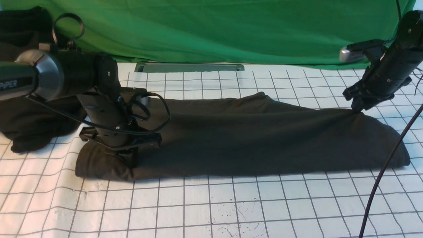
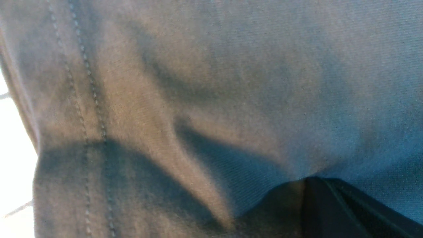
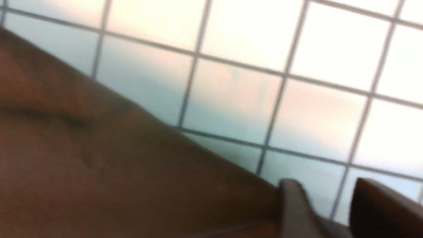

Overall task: Fold a long-sleeved shirt over a white checkered tablecloth.
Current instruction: 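Pull the folded dark garment lengthwise by its ends to straighten it flat on the table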

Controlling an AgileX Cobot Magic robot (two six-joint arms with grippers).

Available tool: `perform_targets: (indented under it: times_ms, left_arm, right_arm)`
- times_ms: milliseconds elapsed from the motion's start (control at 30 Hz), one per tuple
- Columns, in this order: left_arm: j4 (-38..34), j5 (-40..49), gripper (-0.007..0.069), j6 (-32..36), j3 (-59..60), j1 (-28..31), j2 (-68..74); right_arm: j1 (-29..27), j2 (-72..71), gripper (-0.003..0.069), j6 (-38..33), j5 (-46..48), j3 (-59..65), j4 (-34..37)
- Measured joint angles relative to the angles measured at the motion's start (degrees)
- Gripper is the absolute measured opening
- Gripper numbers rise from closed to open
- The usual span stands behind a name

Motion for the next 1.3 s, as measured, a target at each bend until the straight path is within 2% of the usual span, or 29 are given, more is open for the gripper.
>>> perform_targets:
  times_ms: [33,67,133,200,333,433,533,600,700,800,900,933,967,1033,1067,1300]
  left_arm:
    - [0.0,0.0,-0.0004,-0.08,0.0,0.0,0.0]
    - [0.48,0.0,-0.0004,-1.35,0.14,0.0,-0.3]
    - [1.02,-0.04,-0.0004,-2.32,0.29,0.0,-0.93]
    - [1.77,0.1,-0.0004,-2.89,0.29,0.0,-1.61]
    - [3.83,0.57,-0.0004,-3.85,0.29,0.05,-5.93]
    - [4.7,0.57,-0.0004,-3.92,0.29,0.11,-7.32]
    - [4.53,0.57,-0.0004,-4.07,0.29,0.11,-7.58]
    - [4.0,0.57,-0.0004,-4.07,0.31,0.11,-7.36]
    - [3.75,0.5,-0.0004,-4.07,0.31,0.11,-6.19]
    - [3.69,0.45,-0.0004,-4.07,0.35,0.11,-3.97]
    - [3.58,0.25,-0.0004,-4.07,0.42,0.11,-1.48]
    - [3.58,0.19,-0.0004,-4.07,0.42,0.11,-1.34]
    - [3.52,-0.42,-0.0004,-4.29,0.36,0.11,-0.66]
    - [3.41,-0.85,-0.0004,-4.81,0.36,0.11,-0.59]
    - [3.41,-0.97,-0.0004,-5.11,0.36,0.11,-0.59]
    - [2.48,-0.64,-0.0004,-5.38,0.32,0.11,-0.46]
  right_arm:
    - [0.0,-0.08,0.0316,0.05,0.15,0.0,-0.16]
    - [0.0,-1.23,0.0363,1.42,2.99,0.0,-2.34]
    - [-0.06,-2.48,0.0362,3.45,6.1,0.0,-5.29]
    - [-0.27,-3.31,0.0347,4.6,8.03,0.0,-6.76]
    - [-3.7,-6.66,0.0239,7.73,11.81,0.78,-7.76]
    - [-6.28,-8.16,0.0237,9.11,12.21,4.09,-6.36]
    - [-8.42,-8.61,0.03,8.87,12.46,8.53,-2.66]
    - [-9.07,-8.55,0.0398,8.19,11.66,12.66,0.33]
    - [-9.07,-8.03,0.0509,7.76,8.28,16.0,1.77]
    - [-9.01,-7.17,0.0527,7.41,5.59,17.53,2.47]
    - [-9.01,-5.96,0.0342,5.32,5.47,17.83,2.67]
    - [-9.01,-5.84,0.0323,5.19,5.48,17.83,2.67]
    - [-9.01,-5.74,0.0184,5.25,6.0,17.88,2.5]
    - [-9.01,-6.13,0.0069,6.3,6.63,17.89,1.52]
    - [-9.12,-6.93,0.0043,7.41,7.61,17.89,0.39]
    - [-10.48,-9.97,0.0041,8.93,12.2,17.89,-0.4]
